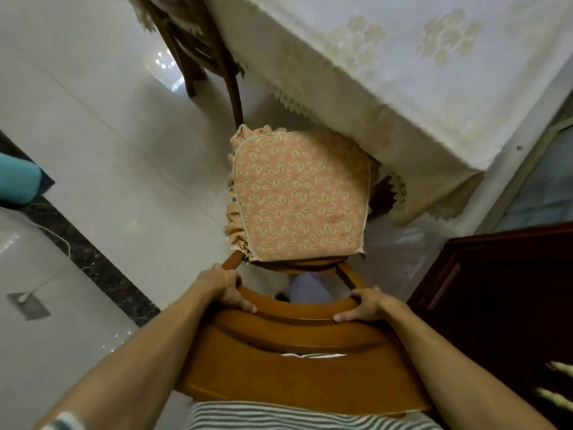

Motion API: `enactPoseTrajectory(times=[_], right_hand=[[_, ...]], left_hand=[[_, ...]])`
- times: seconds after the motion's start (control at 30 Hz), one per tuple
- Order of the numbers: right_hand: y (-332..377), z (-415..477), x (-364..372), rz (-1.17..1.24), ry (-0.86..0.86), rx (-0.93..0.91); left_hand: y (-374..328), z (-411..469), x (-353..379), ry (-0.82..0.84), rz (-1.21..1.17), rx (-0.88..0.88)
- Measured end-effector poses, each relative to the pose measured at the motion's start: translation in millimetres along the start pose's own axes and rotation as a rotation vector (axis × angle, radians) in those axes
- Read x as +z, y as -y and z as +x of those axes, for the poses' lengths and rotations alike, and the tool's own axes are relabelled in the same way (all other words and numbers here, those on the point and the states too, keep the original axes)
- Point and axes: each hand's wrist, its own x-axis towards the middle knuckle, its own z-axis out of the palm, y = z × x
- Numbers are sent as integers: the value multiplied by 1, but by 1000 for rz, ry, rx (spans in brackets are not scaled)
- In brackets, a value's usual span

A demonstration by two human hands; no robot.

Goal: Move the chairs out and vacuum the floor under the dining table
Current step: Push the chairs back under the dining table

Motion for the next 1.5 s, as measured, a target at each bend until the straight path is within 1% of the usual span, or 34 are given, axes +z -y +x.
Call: enactPoseTrajectory(times=[0.17,0.4,0.53,0.77,0.97,1.13,1.2,1.5], right_hand=[[14,18,-60,60,-12,-12],[27,40,-155,150,76,-32],[33,42,-196,168,103,-21],[52,38,-245,244,122,13],[64,39,-272,355,132,75],[67,43,-278,469,87,95],[66,46,-280,528,74,92],[48,71,-307,619,30,62]], left_hand=[[-2,24,-81,-33,82,-12],[-19,57,-213,41,192,5],[-28,70,-263,95,239,4],[-32,86,-342,130,308,20],[-38,101,-399,126,351,79],[-51,111,-429,83,390,93],[-59,114,-440,62,439,108],[-103,133,-490,15,552,157]])
